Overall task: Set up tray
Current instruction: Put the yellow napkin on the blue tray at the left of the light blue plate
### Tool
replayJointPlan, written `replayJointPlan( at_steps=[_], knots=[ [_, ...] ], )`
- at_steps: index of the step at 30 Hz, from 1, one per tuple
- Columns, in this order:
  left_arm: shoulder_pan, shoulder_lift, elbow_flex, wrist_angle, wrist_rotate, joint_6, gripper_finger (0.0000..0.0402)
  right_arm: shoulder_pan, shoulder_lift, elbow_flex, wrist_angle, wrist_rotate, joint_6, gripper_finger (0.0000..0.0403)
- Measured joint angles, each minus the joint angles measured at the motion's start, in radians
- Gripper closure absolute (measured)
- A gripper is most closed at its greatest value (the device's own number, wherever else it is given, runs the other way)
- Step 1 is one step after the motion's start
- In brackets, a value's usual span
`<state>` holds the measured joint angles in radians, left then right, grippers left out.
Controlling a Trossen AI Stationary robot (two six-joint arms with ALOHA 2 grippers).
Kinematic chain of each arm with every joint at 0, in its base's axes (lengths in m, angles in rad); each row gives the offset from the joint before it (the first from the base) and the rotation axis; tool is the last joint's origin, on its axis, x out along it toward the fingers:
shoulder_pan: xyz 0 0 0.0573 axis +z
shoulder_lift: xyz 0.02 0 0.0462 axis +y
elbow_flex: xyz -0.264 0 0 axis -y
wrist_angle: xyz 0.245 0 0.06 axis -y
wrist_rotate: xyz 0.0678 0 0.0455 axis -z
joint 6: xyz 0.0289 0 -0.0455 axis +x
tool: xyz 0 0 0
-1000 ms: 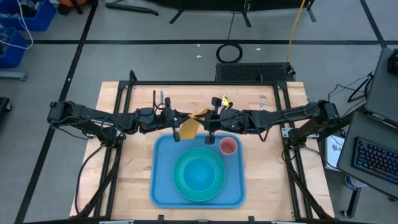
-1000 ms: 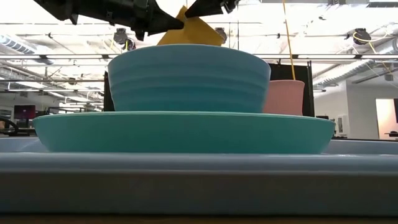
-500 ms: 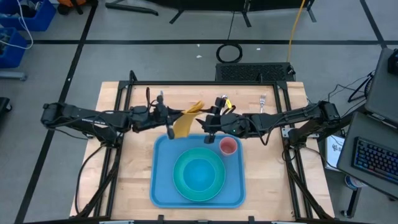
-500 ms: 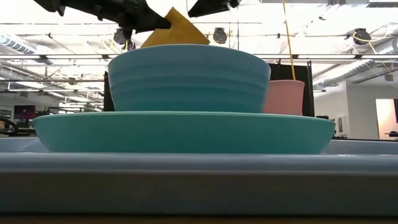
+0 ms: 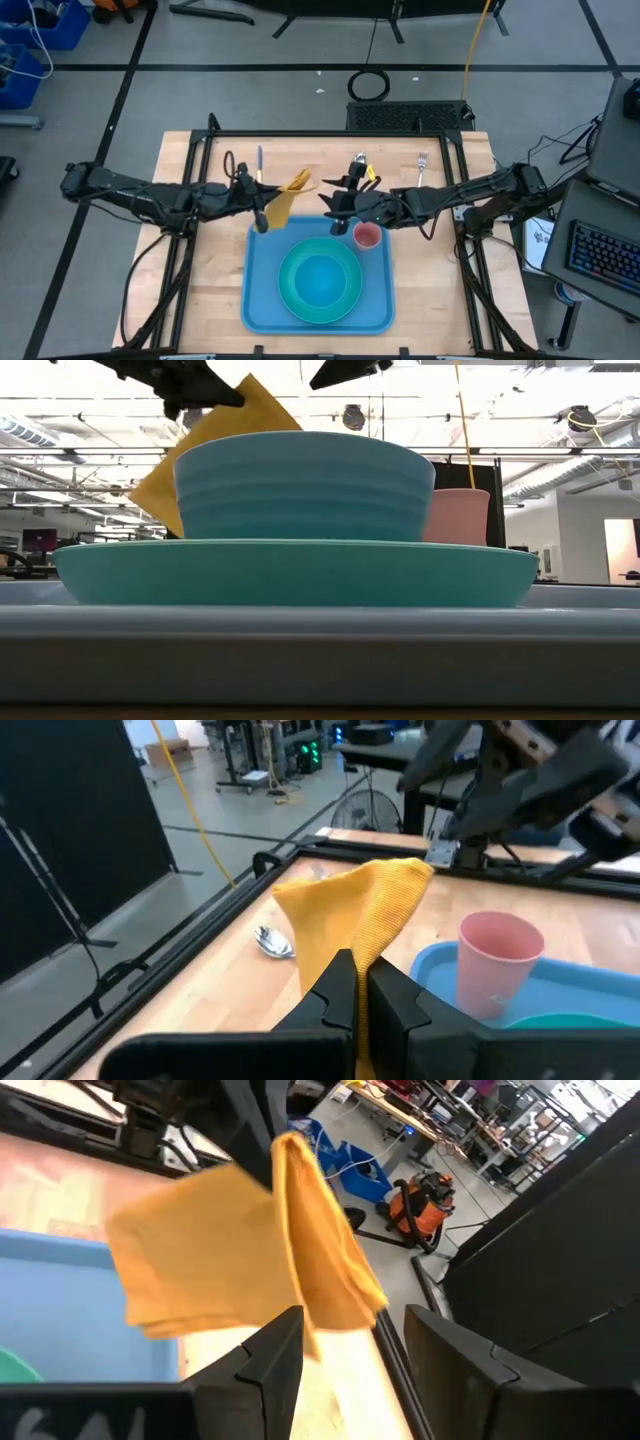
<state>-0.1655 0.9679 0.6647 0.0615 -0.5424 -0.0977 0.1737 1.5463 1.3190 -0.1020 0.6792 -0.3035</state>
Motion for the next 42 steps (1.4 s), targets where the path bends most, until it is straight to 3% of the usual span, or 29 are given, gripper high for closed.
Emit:
replayJointPlan(
  at_steps=[12,17,27,33,42],
  knots=[
    [-0.242,-0.054,0.0,-0.179,-0.246,-0.212,0.0397,0.026,0.0,0.0,-0.047,0.004,0.018,0.0242],
    [-0.348,-0.054,0.0,-0.2,-0.374,-0.269,0.0397,0.025,0.0,-0.001,-0.072,0.004,0.03,0.0246],
    [-0.545,-0.045,0.0,-0.242,-0.529,-0.448,0.0397,0.025,0.0,-0.001,-0.076,0.002,0.03,0.0248],
    [-0.625,-0.034,0.0,-0.298,-0.6,-0.592,0.0397,0.025,0.0,-0.001,-0.076,0.001,0.03,0.025],
    [-0.69,0.076,0.0,-0.297,-0.615,-0.772,0.0397,0.025,0.0,-0.001,-0.075,0.001,0.026,0.0252]
  ],
)
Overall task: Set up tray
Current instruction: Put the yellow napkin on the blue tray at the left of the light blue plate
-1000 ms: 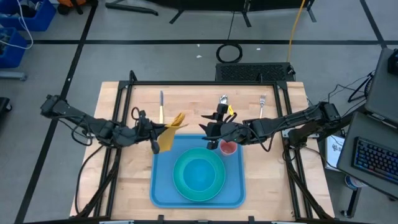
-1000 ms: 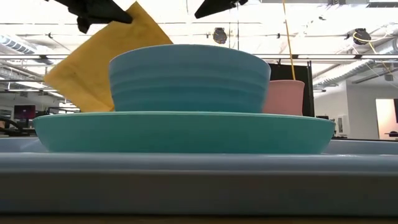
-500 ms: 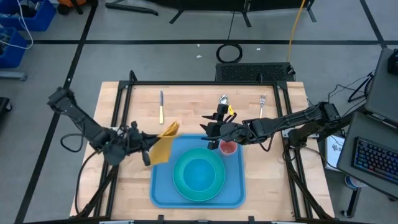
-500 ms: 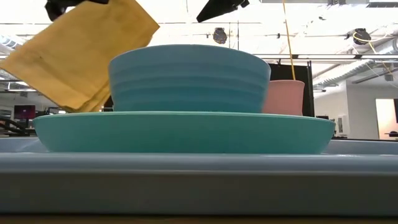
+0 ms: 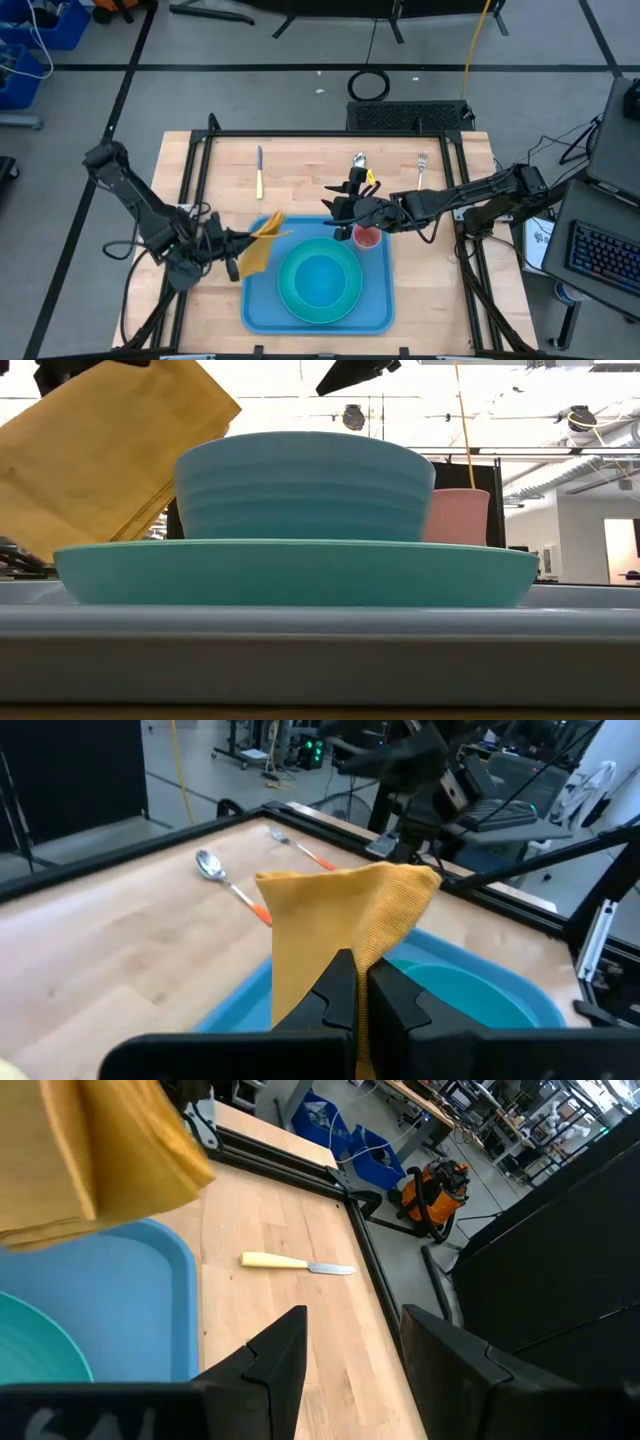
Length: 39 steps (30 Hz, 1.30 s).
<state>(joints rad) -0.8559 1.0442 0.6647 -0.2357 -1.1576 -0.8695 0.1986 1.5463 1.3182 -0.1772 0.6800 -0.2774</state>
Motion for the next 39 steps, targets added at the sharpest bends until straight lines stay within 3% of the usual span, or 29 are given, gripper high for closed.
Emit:
replayJointPlan(
  at_steps=[17,29,39],
  knots=[
    [-0.139,0.155,0.0,0.027,-0.129,-0.342,0.0397,0.0,0.0,0.0,0.017,-0.001,-0.032,0.0253],
    [-0.205,0.255,0.0,0.393,-0.176,-0.238,0.0398,0.0,0.0,0.0,0.038,-0.003,-0.064,0.0253],
    [-0.229,0.334,0.0,0.417,-0.223,-0.326,0.0398,0.0,0.0,0.0,0.038,-0.004,-0.068,0.0253]
  ],
)
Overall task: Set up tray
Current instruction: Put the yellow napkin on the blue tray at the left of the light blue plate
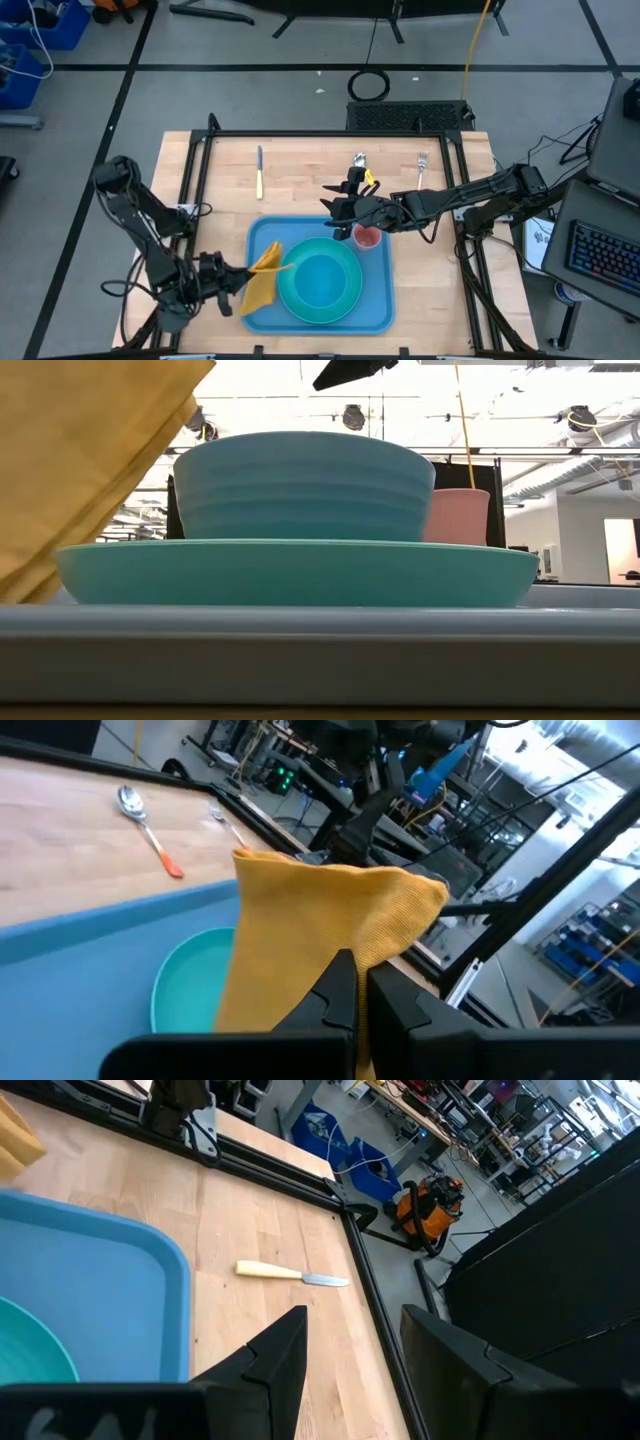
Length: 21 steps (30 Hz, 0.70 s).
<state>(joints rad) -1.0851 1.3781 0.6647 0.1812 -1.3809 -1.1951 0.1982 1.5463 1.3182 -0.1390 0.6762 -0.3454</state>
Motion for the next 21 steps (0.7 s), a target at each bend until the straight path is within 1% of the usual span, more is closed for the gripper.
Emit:
replayJointPlan(
  at_steps=[4,7,9,13,15,18,21],
  knots=[
    [0.002,0.038,0.0,0.009,-0.001,-0.065,0.0398,0.0,0.0,0.0,0.0,0.0,0.0,0.0252],
    [-0.006,0.063,0.0,0.066,-0.007,-0.095,0.0398,0.0,0.0,0.0,0.0,0.0,0.001,0.0252],
    [-0.01,0.072,0.0,0.133,-0.011,-0.066,0.0398,0.0,0.0,0.0,0.0,0.0,0.001,0.0252],
    [-0.02,0.084,0.0,0.29,-0.033,0.076,0.0398,0.0,0.0,0.0,0.0,0.0,0.003,0.0252],
    [-0.025,0.084,0.0,0.326,-0.042,0.133,0.0398,0.0,0.0,0.0,0.0,0.0,0.003,0.0252],
    [-0.037,0.084,0.0,0.299,-0.06,0.124,0.0398,0.0,0.0,0.0,0.0,0.0,0.008,0.0252],
    [-0.038,0.09,0.0,0.213,-0.06,0.03,0.0398,0.0,0.0,0.0,0.0,0.0,0.011,0.0252]
  ],
)
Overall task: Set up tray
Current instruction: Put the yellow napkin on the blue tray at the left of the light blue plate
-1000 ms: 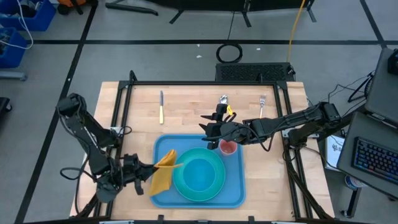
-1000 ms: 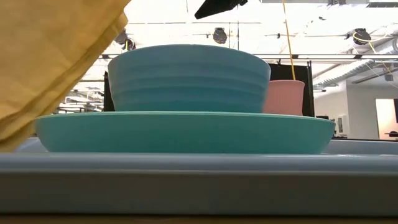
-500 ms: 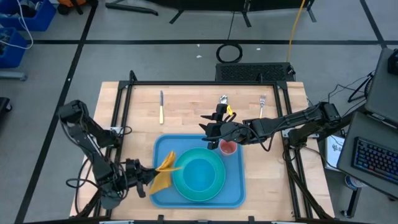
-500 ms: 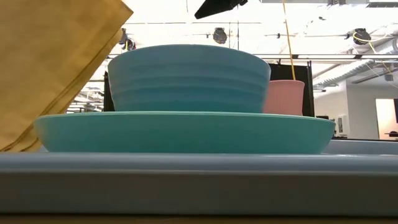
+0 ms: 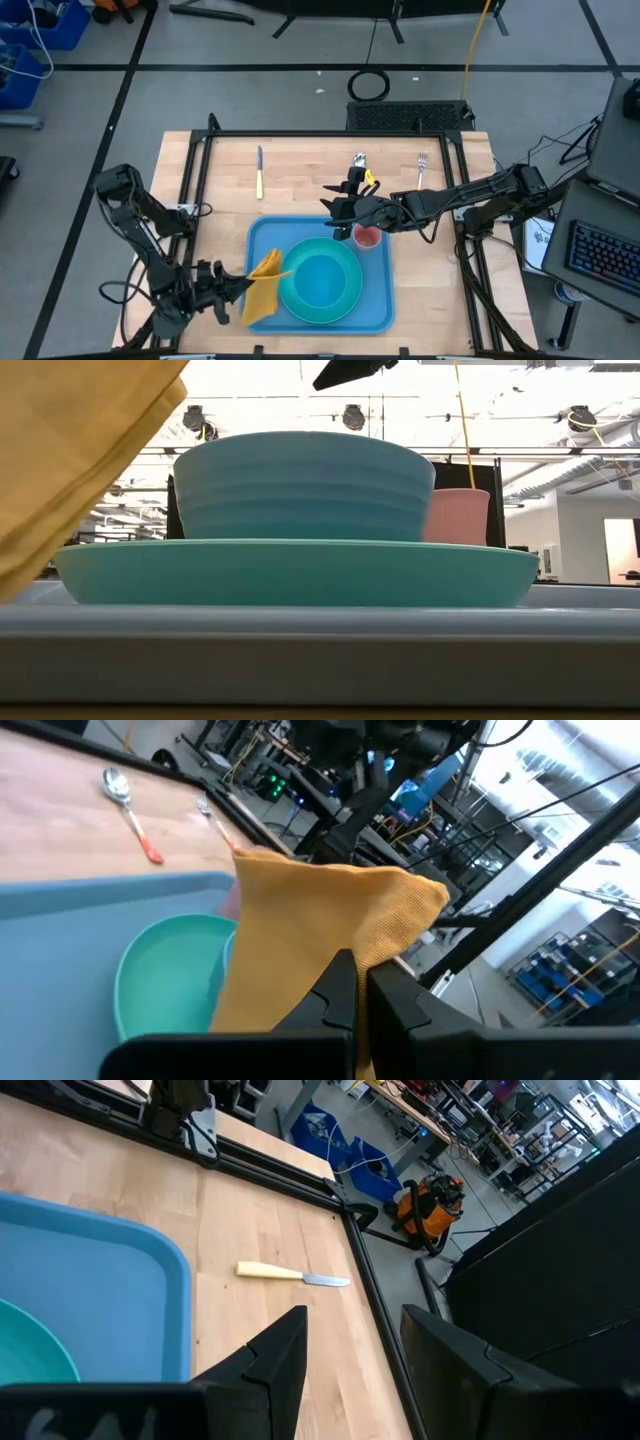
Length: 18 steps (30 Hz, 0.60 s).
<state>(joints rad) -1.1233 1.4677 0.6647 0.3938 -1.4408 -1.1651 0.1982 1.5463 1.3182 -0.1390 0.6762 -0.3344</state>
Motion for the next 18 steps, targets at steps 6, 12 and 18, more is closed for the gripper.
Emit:
replayJointPlan(
  at_steps=[6,12,18],
  knots=[
    [0.003,0.077,0.0,-0.106,0.001,-0.246,0.0398,-0.001,0.0,-0.008,0.009,0.0,0.004,0.0252],
    [0.002,0.142,0.0,0.034,-0.009,-0.263,0.0398,-0.007,0.0,-0.08,0.144,0.001,-0.048,0.0252],
    [0.002,0.143,0.001,0.237,-0.019,-0.053,0.0398,-0.009,0.0,-0.156,0.293,0.004,-0.121,0.0252]
  ],
)
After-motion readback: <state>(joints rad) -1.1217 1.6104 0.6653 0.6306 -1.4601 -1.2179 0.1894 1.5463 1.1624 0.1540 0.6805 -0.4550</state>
